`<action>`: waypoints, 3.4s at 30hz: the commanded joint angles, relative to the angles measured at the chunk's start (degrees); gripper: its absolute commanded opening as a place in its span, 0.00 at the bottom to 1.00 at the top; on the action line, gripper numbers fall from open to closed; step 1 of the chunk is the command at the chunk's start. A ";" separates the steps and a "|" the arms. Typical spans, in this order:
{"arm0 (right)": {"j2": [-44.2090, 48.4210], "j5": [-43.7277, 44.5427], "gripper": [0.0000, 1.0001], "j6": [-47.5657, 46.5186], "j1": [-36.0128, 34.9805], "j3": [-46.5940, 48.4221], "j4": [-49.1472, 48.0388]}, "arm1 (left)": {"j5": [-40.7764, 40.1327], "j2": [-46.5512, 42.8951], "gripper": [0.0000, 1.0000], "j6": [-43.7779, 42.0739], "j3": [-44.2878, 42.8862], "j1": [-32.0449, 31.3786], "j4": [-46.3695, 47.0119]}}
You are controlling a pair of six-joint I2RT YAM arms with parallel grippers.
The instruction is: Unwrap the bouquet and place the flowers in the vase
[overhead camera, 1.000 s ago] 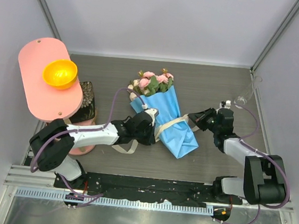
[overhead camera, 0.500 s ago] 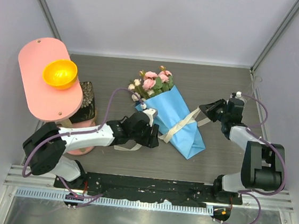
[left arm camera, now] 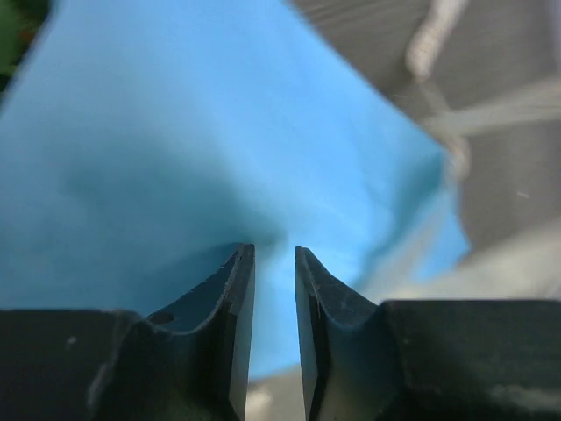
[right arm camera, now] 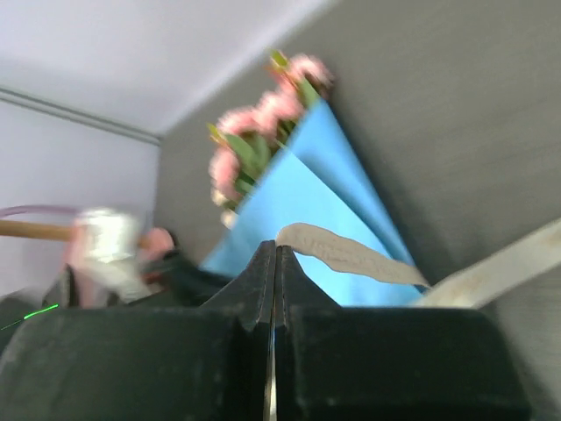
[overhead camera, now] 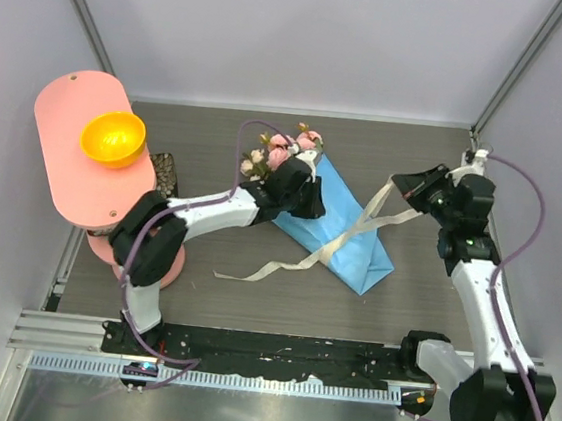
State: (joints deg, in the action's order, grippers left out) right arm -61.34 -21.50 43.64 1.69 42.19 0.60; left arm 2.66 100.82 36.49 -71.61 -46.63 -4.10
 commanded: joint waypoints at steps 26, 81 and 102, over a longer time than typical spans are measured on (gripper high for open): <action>10.12 59.73 0.01 -34.32 -0.20 72.84 22.34 | -2.92 11.07 0.34 -1.16 0.33 5.06 0.23; 26.46 48.18 0.76 -10.05 -0.81 4.75 24.12 | 19.32 -31.90 0.78 -3.62 1.65 3.39 -6.27; -1.68 24.79 0.68 -14.68 -44.92 -16.62 -1.85 | -5.16 -22.26 0.50 -3.88 14.76 -5.65 -24.43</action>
State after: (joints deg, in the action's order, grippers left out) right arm -65.01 -3.05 31.88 -38.26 27.18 5.28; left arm 13.87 72.84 32.95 -55.18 -46.28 -20.51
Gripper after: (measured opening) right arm 0.652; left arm 0.562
